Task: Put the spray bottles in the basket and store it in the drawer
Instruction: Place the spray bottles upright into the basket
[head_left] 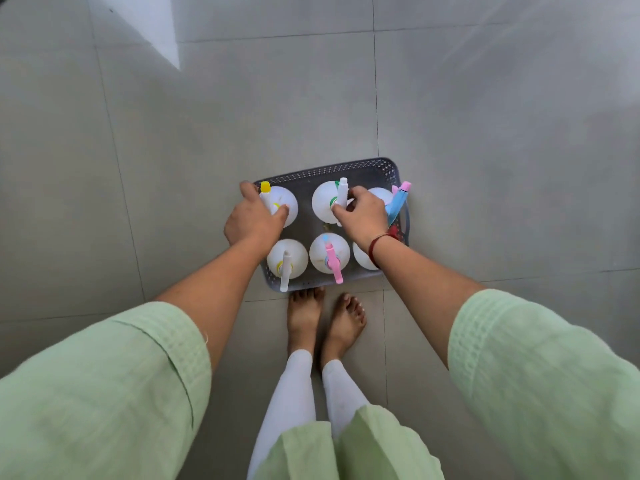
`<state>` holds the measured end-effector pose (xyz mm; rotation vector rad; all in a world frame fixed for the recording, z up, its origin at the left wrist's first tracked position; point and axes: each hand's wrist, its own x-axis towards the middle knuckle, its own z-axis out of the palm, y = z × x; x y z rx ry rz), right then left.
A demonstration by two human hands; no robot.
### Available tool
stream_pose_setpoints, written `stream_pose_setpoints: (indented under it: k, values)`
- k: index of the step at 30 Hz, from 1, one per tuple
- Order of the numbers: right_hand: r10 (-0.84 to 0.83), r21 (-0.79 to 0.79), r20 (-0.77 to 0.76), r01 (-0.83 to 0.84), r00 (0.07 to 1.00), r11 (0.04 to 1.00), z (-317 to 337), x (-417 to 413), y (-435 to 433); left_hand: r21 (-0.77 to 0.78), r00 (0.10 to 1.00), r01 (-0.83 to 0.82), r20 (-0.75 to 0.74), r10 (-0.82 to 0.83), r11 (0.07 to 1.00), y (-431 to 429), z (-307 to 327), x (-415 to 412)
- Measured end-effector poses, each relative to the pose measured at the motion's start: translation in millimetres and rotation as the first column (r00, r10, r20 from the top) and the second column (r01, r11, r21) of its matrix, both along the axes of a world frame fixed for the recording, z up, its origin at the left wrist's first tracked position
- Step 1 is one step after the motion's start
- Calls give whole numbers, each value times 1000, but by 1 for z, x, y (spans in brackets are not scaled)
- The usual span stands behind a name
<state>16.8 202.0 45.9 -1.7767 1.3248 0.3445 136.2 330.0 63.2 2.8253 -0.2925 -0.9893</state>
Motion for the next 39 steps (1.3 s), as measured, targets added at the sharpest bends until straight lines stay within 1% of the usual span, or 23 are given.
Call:
stream_pose_setpoints:
  k: [3,6,8,10,12,14,16,18,20,21,22,24,26,27,29,31,34,37,39]
  values:
    - [1,10,43,-1,999,1000,-6,5,0,19,1000,12,8,-12,1000,5,-7,2]
    - [28,5,89,-29,996,1000,-7,10,2,-3,1000,-12,3,12,1000,12,-6,-1]
    - [5,1,104,-5,995,1000,-7,10,4,-32,998,-65,8,66,997,18,-2,-7]
    - [-47,29,97,44,994,999,-5,8,4,-74,989,-149,0,150,986,24,4,-15]
    - [-101,93,66,95,993,991,-2,5,4,-113,968,-248,-66,242,962,31,9,-26]
    - [-116,128,42,109,992,986,2,-1,3,-104,953,-289,-128,275,952,40,13,-38]
    - [-116,69,44,113,992,991,10,-10,-2,-55,962,-233,-160,221,971,49,17,-51]
    - [-170,-72,100,177,980,982,22,-23,-11,6,976,-125,-179,124,992,55,17,-60]
    - [-234,-218,158,265,959,939,31,-39,-22,52,981,-20,-190,30,998,57,15,-65]
    - [-267,-262,151,299,952,917,33,-46,-27,76,981,21,-195,-6,997,56,13,-66]
    - [-301,-279,107,320,947,906,34,-52,-32,106,980,55,-198,-33,993,55,11,-66]
    - [-328,-230,-58,307,943,923,29,-63,-38,167,977,100,-201,-65,981,51,6,-65]
    - [-306,-97,-200,292,931,952,19,-65,-43,191,973,120,-220,-76,974,45,-1,-63]
    - [-316,-15,-216,320,924,947,15,-63,-44,189,968,127,-240,-80,974,42,-5,-62]
    - [-364,96,-178,385,914,918,9,-53,-46,184,954,151,-286,-94,971,36,-12,-60]
    - [-337,101,-166,356,927,929,6,-42,-47,187,942,178,-316,-112,966,32,-18,-58]
    - [-233,73,-179,250,956,966,4,-31,-46,205,933,186,-343,-107,961,33,-19,-57]
    - [-158,15,-183,164,970,986,5,-29,-42,214,932,195,-343,-113,957,39,-15,-58]
    - [-141,-11,-182,141,973,990,7,-29,-41,211,933,205,-338,-125,956,43,-12,-58]
